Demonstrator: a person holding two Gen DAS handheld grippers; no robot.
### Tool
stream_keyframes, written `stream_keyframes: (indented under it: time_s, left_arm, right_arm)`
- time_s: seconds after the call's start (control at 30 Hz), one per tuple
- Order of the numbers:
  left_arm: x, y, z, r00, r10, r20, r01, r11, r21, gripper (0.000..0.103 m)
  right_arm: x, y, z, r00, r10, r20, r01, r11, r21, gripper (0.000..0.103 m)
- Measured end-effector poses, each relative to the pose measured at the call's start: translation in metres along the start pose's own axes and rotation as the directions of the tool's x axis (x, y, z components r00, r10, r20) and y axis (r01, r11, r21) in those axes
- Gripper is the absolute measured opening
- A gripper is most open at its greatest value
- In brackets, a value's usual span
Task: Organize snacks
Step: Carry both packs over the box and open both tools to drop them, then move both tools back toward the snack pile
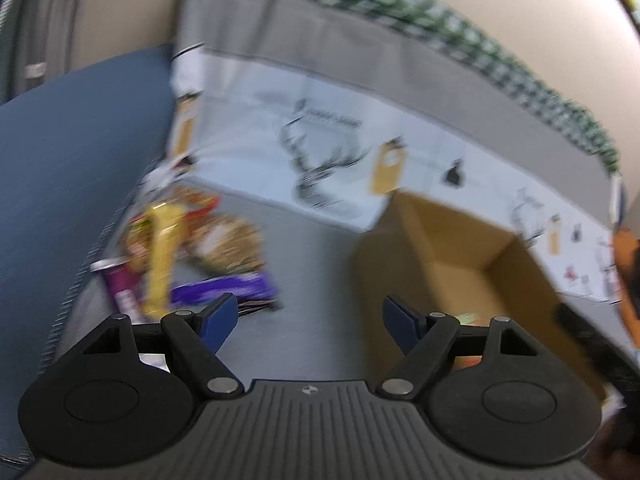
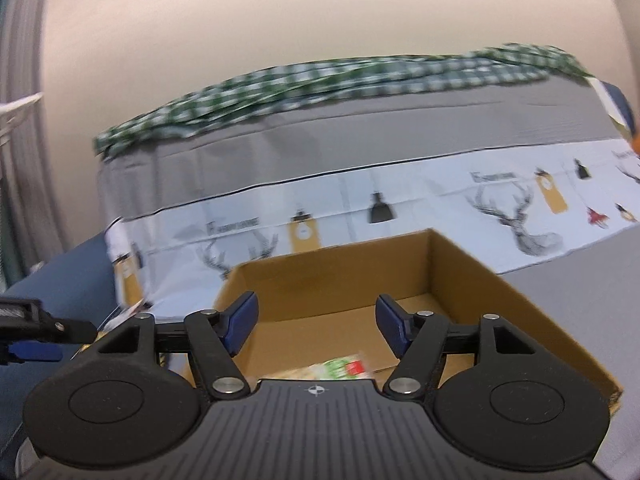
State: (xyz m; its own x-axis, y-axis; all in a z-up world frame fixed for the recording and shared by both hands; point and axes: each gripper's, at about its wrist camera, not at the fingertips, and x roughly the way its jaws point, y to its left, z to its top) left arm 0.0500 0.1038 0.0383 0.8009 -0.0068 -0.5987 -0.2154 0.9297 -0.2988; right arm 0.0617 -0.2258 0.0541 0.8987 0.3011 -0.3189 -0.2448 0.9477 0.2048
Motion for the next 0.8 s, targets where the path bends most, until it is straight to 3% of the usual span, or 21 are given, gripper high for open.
stream_keyframes:
  time_s: [0.17, 0.27, 0.37, 0.5, 0.63, 0.7, 0.8]
  left_arm:
    - [0.023, 0.033, -0.006, 0.997, 0.072, -0.033, -0.072, 0.997, 0.013, 0.079]
    - [0.036, 0.048, -0.017, 0.996, 0.079, -0.040, -0.079, 0.997, -0.007, 0.050]
    - [0.053, 0.052, -0.032, 0.983, 0.167, -0.080, -0.168, 0.986, -0.005, 0.024]
    - [0.051, 0.040, -0.037, 0.979, 0.203, -0.033, -0.201, 0.978, 0.050, 0.024]
    - [0.057, 0.036, -0.040, 0.977, 0.203, -0.061, -0.199, 0.978, 0.062, 0.025]
    - [0.059, 0.040, -0.039, 0.977, 0.200, -0.070, -0.198, 0.980, 0.036, 0.027]
    - [0.061, 0.051, -0.037, 0.977, 0.192, -0.092, -0.194, 0.981, -0.018, 0.028]
  right_arm:
    - [-0.004, 0.019, -0.009, 0.998, 0.034, -0.044, -0.036, 0.998, -0.052, 0.067]
    - [-0.005, 0.029, -0.014, 0.998, 0.030, -0.061, -0.033, 0.998, -0.056, 0.067]
    - [-0.006, 0.039, -0.019, 0.997, 0.015, -0.074, -0.020, 0.998, -0.056, 0.067]
    - [-0.007, 0.054, -0.024, 0.998, 0.016, -0.060, -0.022, 0.995, -0.093, 0.065]
    - [-0.007, 0.071, -0.029, 0.997, 0.051, -0.058, -0.060, 0.984, -0.166, 0.055]
    - [-0.005, 0.079, -0.032, 0.995, 0.066, -0.068, -0.078, 0.976, -0.201, 0.047]
    - [0.001, 0.090, -0.038, 0.992, 0.075, -0.097, -0.097, 0.965, -0.244, 0.042]
